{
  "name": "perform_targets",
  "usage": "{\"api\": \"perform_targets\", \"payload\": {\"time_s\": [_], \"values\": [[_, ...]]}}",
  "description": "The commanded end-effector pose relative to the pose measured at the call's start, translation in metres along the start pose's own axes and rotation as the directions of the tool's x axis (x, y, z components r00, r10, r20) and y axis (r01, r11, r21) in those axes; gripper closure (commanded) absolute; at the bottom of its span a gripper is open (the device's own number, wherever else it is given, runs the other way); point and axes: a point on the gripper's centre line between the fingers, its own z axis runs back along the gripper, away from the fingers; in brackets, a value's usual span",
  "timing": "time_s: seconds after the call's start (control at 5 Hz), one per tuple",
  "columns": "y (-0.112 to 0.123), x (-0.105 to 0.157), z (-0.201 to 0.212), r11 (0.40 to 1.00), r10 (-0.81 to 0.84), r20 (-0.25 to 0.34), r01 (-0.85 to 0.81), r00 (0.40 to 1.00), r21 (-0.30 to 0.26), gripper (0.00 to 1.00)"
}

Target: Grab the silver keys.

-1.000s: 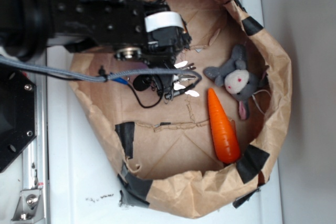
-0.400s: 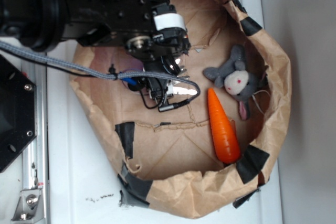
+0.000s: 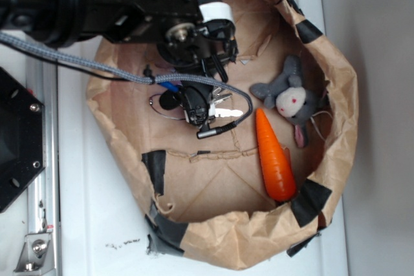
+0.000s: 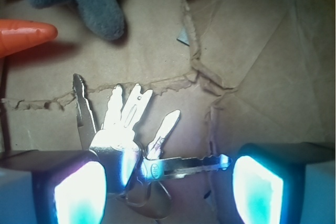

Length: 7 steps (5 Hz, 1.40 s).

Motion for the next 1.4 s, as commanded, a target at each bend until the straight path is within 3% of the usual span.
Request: {"api": "perform_targets", "payload": {"time_s": [0.0, 0.8, 1.2], "values": [[0.006, 0.01, 0.015, 0.998, 0.039, 0.001, -0.039, 0.999, -0.039, 0.0], [-0.006, 0.007, 0.016, 0.994, 0.006, -0.052, -0.011, 0.999, -0.108, 0.0], [-0.01, 0.012, 0.012, 0.995, 0.021, -0.037, -0.024, 0.999, -0.096, 0.0]]}}
